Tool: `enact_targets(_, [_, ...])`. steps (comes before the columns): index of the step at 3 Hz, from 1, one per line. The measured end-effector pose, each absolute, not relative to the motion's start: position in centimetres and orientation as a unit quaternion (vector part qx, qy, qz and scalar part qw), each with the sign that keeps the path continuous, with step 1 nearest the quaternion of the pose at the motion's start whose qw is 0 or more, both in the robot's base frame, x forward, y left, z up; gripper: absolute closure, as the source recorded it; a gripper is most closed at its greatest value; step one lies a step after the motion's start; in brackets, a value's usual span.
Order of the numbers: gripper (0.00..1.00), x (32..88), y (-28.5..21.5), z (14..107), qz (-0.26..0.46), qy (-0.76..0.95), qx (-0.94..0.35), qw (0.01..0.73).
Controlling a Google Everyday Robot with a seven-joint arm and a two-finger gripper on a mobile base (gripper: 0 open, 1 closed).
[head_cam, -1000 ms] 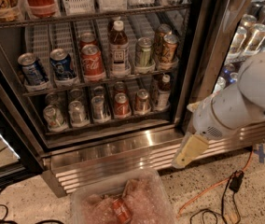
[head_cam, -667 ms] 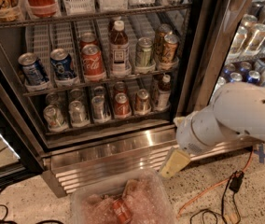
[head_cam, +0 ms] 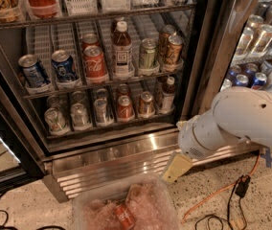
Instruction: Pick redbull can from bottom shelf of fridge
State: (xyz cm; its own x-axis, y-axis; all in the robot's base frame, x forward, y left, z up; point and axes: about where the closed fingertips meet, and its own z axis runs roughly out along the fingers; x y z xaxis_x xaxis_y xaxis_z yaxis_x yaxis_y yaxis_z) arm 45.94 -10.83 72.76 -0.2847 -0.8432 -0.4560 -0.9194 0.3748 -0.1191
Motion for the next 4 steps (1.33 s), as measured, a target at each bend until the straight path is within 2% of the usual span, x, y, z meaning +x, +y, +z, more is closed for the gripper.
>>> enact_targets(2, [0.00, 47.4, -7.9, 64.8, 0.132, 0.805, -0.530, 0.232])
enact_targets(4, [0.00, 48.3, -4.9, 61.1, 0.140, 0.799, -0.508, 0.289])
